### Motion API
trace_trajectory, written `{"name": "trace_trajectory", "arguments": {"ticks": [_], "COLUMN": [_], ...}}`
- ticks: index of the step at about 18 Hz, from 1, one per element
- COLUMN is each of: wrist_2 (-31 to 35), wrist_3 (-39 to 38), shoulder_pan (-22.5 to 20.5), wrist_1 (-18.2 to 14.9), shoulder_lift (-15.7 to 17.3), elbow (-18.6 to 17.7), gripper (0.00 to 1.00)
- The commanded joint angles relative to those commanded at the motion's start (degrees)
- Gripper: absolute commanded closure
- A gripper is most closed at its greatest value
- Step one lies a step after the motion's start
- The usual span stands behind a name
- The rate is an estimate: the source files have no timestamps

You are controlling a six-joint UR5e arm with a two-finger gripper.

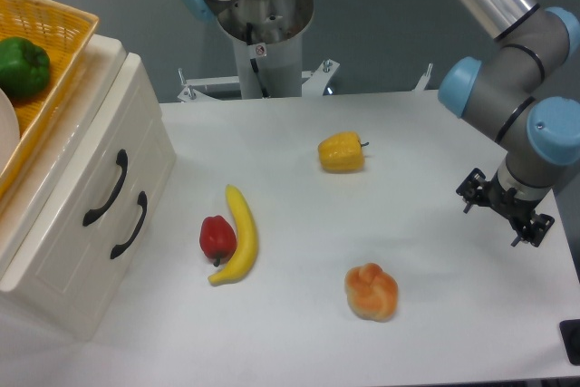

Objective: Slide open the top white drawer
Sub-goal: 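Lift the gripper and swing it toward the white drawer cabinet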

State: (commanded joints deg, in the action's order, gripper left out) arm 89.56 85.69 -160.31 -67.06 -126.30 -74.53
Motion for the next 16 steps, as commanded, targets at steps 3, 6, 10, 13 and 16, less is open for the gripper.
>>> {"name": "trace_trajectory", "arguments": {"ticks": [3, 6, 10, 13, 16], "wrist_2": [0.1, 0.0, -0.2, -0.2, 0.1], "wrist_3": [-0.1, 0.0, -0.4, -0.6, -0.9], "shoulder_pan": [0.2, 0.4, 1.6, 1.9, 2.5], "wrist_1": [-0.1, -0.3, 0.2, 0.4, 2.4], "shoulder_lift": [0.1, 0.3, 2.5, 4.1, 7.9], "elbow": [-0.1, -0.1, -4.1, -6.7, -10.4], "gripper": [0.00, 0.00, 0.00, 0.00, 0.00]}}
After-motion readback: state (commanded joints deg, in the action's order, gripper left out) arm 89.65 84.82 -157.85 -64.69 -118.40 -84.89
